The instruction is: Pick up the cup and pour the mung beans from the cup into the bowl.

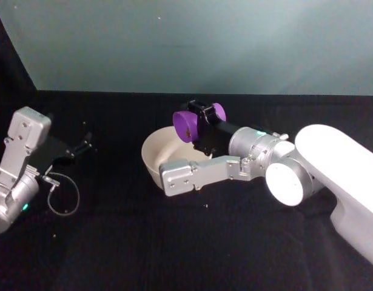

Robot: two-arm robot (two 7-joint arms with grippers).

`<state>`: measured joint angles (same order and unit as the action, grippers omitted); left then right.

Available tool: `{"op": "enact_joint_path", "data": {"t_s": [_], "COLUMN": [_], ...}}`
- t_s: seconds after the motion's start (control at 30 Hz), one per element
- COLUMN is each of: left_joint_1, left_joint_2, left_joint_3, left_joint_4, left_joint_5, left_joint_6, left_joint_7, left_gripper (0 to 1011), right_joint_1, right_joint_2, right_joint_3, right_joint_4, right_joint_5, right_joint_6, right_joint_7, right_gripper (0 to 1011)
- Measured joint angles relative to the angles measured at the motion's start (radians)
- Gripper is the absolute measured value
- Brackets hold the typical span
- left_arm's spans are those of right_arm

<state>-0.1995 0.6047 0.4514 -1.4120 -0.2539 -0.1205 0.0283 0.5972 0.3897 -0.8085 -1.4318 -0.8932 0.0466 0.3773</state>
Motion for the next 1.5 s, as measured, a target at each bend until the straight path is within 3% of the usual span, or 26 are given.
{"op": "enact_joint_path", "data": {"t_s": [0.37,0.67,1.5], "left_joint_1": [0.0,0.0,0.0], "left_joint_2": [0.0,0.0,0.0], "left_joint_3": [0.0,0.0,0.0], "left_joint_4": [0.0,0.0,0.0], "left_joint_5": [0.0,0.0,0.0], "left_joint_6": [0.0,0.0,0.0], "left_joint_7": [0.0,0.0,0.0], "left_gripper": [1000,1000,1000], "right_joint_1": [0.007,0.008,0.002], "right_joint_2": [0.007,0.012,0.012], "right_joint_3": [-0.024,-0.037,-0.039], "right_joint_4": [-0.015,-0.027,-0.046], "right_joint_5": [-0.072,-0.105,-0.119], "right_joint_6": [0.012,0.012,0.011], "right_joint_7": [0.016,0.026,0.035], "right_gripper": [728,729,729]}}
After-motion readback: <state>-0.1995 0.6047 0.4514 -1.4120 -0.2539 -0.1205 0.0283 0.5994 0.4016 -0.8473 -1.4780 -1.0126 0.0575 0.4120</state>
